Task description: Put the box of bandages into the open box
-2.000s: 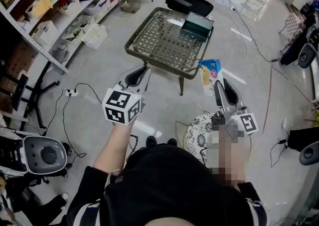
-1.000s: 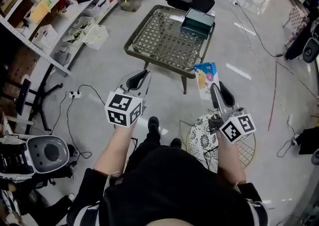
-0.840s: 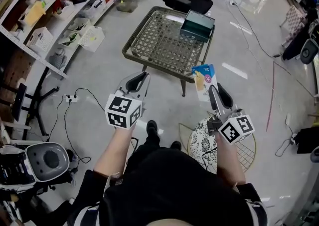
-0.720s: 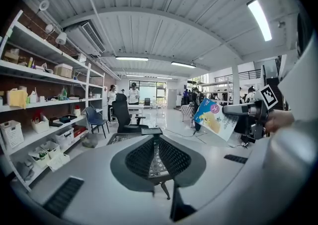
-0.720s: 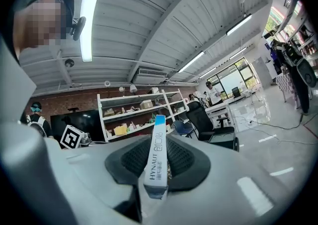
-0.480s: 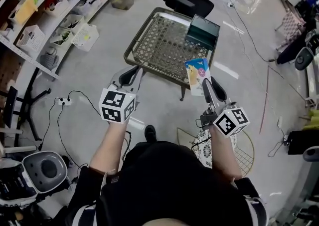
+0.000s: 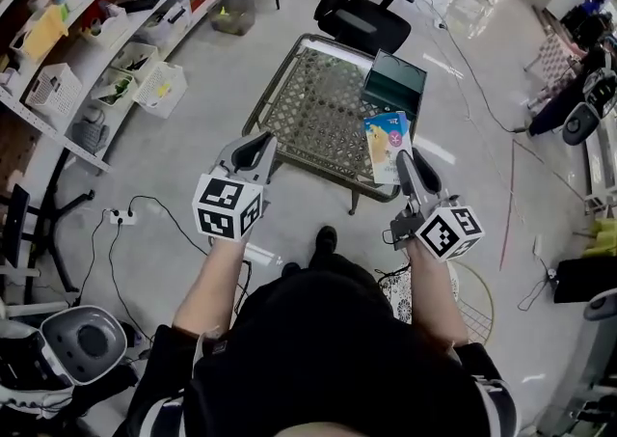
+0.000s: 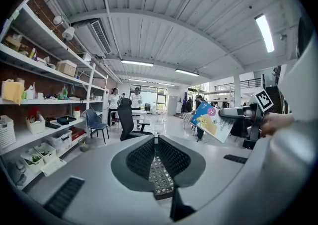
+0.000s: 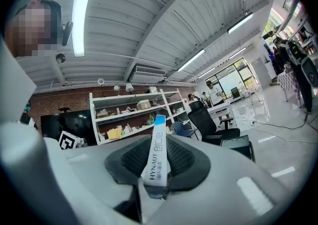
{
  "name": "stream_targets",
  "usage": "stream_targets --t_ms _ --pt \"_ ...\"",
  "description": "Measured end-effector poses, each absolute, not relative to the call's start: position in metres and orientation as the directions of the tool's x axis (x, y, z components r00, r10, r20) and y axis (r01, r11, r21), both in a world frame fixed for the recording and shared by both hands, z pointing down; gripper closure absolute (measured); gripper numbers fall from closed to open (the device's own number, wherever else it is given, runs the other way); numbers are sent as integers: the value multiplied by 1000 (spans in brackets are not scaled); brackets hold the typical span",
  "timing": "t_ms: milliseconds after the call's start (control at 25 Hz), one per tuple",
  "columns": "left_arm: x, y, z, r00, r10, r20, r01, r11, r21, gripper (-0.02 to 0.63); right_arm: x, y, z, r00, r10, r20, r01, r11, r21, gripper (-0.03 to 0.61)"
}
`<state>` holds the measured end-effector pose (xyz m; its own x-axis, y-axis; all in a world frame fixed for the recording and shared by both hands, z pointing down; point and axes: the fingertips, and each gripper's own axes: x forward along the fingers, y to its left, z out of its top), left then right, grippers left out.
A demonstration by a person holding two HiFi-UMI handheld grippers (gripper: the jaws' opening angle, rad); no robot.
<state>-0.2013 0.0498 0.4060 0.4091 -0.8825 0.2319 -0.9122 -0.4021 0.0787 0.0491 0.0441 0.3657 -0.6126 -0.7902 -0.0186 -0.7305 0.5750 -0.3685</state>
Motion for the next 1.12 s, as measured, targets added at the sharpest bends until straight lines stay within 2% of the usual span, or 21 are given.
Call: stream_targets --t_ms 480,880,1120 --pt "-177 -33 430 443 -841 311 -892 -447 60 584 76 -39 408 -570 -821 2 -728 504 -464 479" --pt "-118 -137 463 473 -772 425 -870 -484 90 584 122 -147 445 -564 -824 48 -710 454 -538 479" --pt "-87 -187 454 473 -776 418 -867 -495 61 586 155 -196 444 -556 -831 16 -699 458 -549 479"
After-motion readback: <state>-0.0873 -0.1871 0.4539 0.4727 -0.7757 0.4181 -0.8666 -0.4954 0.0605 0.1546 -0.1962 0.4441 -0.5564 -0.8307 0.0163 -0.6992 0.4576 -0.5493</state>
